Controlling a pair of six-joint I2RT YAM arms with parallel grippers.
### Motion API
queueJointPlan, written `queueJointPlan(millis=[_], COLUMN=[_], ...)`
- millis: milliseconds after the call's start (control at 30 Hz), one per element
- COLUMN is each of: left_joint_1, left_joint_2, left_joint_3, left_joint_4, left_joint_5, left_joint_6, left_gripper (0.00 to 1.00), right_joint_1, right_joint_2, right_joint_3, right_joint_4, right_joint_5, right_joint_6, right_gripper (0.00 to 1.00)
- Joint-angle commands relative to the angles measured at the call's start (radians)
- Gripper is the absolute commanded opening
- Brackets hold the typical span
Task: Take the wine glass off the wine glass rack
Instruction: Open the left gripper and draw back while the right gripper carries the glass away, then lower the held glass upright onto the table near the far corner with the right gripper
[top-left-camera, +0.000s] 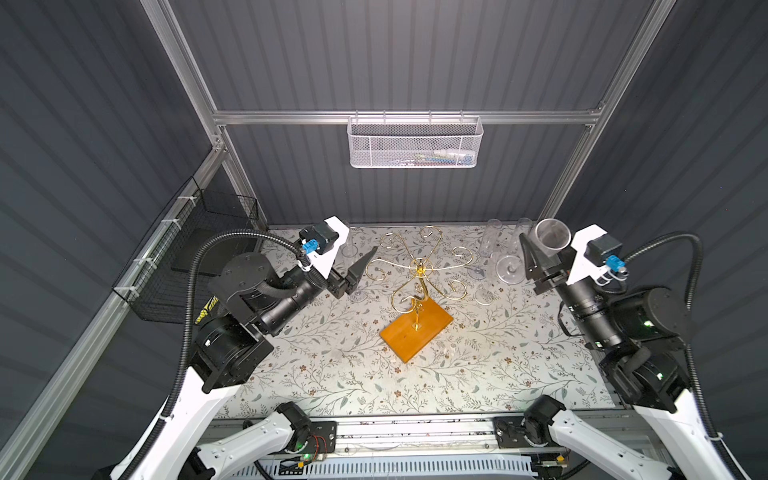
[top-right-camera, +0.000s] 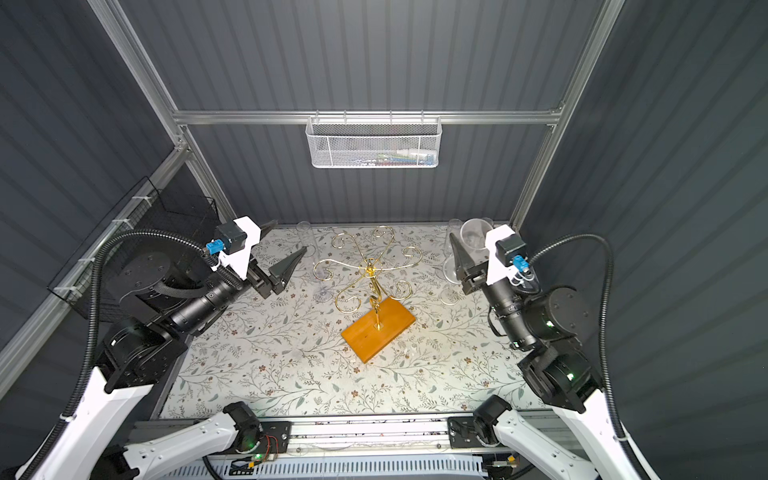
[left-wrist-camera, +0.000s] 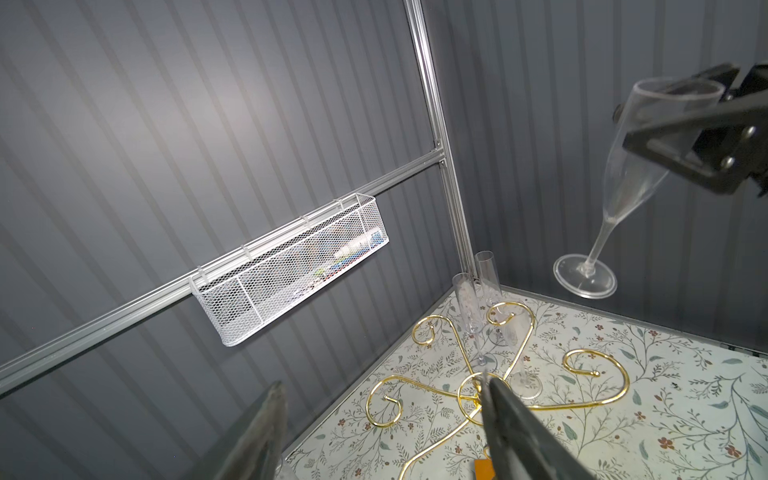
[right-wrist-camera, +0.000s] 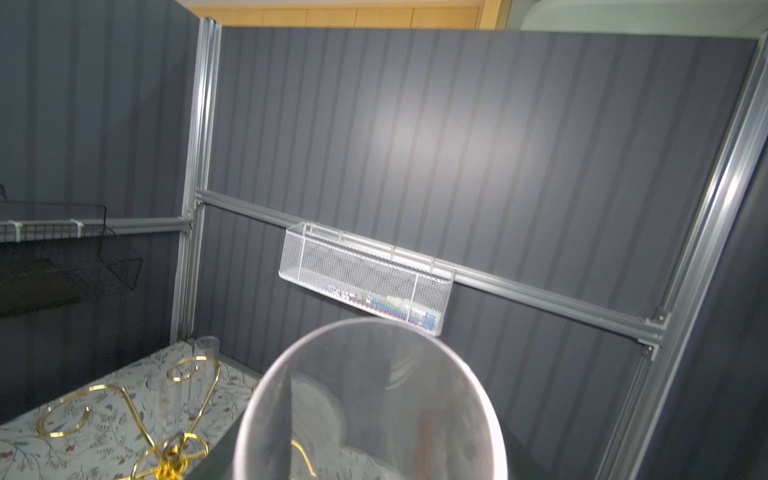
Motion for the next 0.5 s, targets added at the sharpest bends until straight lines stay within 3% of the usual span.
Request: queueJointPlan(millis=[0,167,467], left_joint_1=[-0.004,-0.003,-0.004], left_joint_2=[-0.006,-0.010,-0.035], left_joint_3=[-0.011,-0.031,-0.114], left_joint_4=[0.012,0.014,0.071], left_joint_5=[-0.008,-0.004,-0.008], left_joint_6=[-0.028,-0.052,-0.100], left_gripper=[0.75,0.75,0.75], right_joint_1=[-0.007,-0.026,-0.114], right_joint_2=[-0.051,-0.083,-0.042], right_joint_3=[-0.102,-0.251,-0.521], right_joint_4=[0.042,0.099,0.325], right_joint_5=[0.064,0.075,-0.014], right_joint_6=[0.019,0.059,0.168], right_gripper=[0.50,0.50,0.49])
